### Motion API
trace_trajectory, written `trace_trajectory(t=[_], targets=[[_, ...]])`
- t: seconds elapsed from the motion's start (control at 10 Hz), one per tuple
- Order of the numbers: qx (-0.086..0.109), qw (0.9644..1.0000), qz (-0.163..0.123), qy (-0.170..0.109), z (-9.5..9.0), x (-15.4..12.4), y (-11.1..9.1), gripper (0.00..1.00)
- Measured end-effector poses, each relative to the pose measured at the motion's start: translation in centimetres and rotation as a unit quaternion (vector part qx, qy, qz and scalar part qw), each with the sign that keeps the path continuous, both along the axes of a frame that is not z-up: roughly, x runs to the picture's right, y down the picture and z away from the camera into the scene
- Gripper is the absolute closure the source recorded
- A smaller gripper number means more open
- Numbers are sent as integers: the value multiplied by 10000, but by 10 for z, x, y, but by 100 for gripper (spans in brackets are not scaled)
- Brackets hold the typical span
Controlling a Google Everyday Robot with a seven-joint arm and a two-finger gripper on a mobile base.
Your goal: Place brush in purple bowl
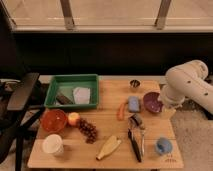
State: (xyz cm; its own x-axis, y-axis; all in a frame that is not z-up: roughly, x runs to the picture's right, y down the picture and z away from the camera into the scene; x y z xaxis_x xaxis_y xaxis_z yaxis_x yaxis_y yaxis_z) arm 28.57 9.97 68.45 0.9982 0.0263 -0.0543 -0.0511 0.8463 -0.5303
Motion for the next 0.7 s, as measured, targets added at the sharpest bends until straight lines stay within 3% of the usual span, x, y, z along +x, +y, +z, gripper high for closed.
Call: trace_trajectory(t=[0.1,0.2,0.4,0.5,0.7], targets=[[-46,9998,-186,-21,-1,-2,0,35],[-70,9980,-584,-224,-1,-8,0,35],[-147,9883,-1352,-691,-3,-14,6,35],[-189,9802,-1687,-1022,-3,-23,10,35],[-223,9685,-1918,-1573,0,-30,17,35]])
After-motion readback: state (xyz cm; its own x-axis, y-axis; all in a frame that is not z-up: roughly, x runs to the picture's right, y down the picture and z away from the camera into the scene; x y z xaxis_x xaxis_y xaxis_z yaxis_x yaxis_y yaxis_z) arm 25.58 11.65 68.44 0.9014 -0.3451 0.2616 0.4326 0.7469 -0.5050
